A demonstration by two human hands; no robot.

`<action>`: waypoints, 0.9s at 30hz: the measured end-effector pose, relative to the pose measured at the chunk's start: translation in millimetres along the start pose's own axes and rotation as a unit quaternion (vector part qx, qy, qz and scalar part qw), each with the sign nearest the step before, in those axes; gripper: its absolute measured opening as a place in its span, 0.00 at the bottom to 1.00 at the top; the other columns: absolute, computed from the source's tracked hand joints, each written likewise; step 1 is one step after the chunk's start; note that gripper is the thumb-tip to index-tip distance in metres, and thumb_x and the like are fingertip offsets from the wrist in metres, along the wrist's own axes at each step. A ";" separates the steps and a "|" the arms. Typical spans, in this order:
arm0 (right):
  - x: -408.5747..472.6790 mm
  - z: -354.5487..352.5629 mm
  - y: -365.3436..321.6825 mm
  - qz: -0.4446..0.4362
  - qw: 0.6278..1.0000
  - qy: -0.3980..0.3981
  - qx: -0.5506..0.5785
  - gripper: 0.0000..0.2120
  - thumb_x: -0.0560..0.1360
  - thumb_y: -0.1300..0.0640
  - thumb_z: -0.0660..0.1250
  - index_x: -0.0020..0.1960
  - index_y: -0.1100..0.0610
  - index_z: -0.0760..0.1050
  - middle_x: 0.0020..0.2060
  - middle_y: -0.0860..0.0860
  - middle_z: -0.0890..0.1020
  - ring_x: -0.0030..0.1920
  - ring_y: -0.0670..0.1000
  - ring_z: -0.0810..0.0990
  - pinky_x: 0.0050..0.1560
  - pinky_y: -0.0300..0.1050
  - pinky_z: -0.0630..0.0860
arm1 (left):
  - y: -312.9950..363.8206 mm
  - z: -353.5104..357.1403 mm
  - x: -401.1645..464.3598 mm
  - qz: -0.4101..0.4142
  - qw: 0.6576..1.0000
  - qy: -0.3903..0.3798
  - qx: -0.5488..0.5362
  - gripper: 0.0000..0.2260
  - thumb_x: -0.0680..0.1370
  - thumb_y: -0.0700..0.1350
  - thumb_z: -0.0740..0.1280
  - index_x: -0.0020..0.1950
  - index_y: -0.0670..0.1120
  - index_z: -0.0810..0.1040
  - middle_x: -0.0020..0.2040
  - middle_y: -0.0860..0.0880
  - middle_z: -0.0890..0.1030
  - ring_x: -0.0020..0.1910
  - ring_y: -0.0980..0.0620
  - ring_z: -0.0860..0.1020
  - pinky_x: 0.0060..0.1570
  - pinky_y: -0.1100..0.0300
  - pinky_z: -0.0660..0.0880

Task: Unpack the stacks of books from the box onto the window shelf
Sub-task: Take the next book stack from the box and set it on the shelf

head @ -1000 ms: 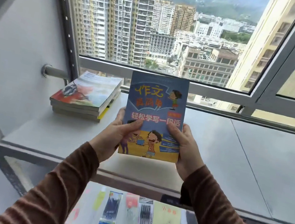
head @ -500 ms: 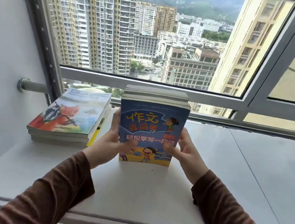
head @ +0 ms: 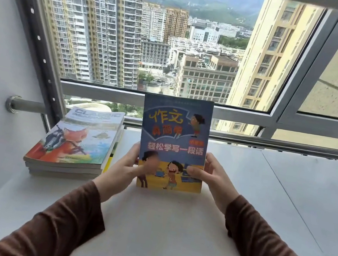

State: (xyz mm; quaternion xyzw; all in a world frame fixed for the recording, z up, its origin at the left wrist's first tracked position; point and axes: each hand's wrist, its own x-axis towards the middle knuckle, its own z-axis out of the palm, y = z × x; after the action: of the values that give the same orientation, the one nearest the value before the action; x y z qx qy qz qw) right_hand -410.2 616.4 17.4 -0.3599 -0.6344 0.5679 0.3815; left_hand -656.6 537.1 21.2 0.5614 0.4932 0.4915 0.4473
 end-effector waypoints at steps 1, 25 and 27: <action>3.2 5.0 -3.5 0.030 0.999 0.005 0.035 0.33 0.65 0.48 0.77 0.64 0.59 0.70 0.57 0.58 0.84 0.55 0.58 0.85 0.55 0.52 0.82 | 4.4 0.0 3.0 -0.020 1.000 0.008 -0.012 0.24 0.77 0.54 0.71 0.70 0.52 0.70 0.61 0.49 0.84 0.57 0.51 0.84 0.48 0.61 0.81; 51.1 50.8 -27.2 0.245 0.958 0.057 0.139 0.12 0.72 0.50 0.75 0.51 0.56 0.81 0.43 0.54 0.85 0.35 0.51 0.84 0.41 0.47 0.85 | -7.5 -4.4 23.2 -0.117 0.963 0.210 -0.120 0.28 0.81 0.41 0.67 0.79 0.47 0.63 0.60 0.52 0.81 0.58 0.50 0.81 0.66 0.50 0.76; 49.2 50.6 -22.4 0.233 0.964 0.063 0.114 0.10 0.73 0.52 0.74 0.50 0.58 0.82 0.42 0.53 0.86 0.32 0.48 0.83 0.34 0.39 0.80 | -8.1 -2.5 22.7 -0.117 0.963 0.214 -0.116 0.29 0.81 0.41 0.67 0.80 0.48 0.62 0.64 0.51 0.79 0.61 0.50 0.80 0.69 0.49 0.73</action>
State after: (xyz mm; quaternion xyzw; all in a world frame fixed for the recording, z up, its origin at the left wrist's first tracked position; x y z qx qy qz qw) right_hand -478.1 635.5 40.2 -0.4870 -0.4385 0.6859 0.3163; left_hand -659.2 560.6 16.1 0.3263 0.5793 0.5980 0.4477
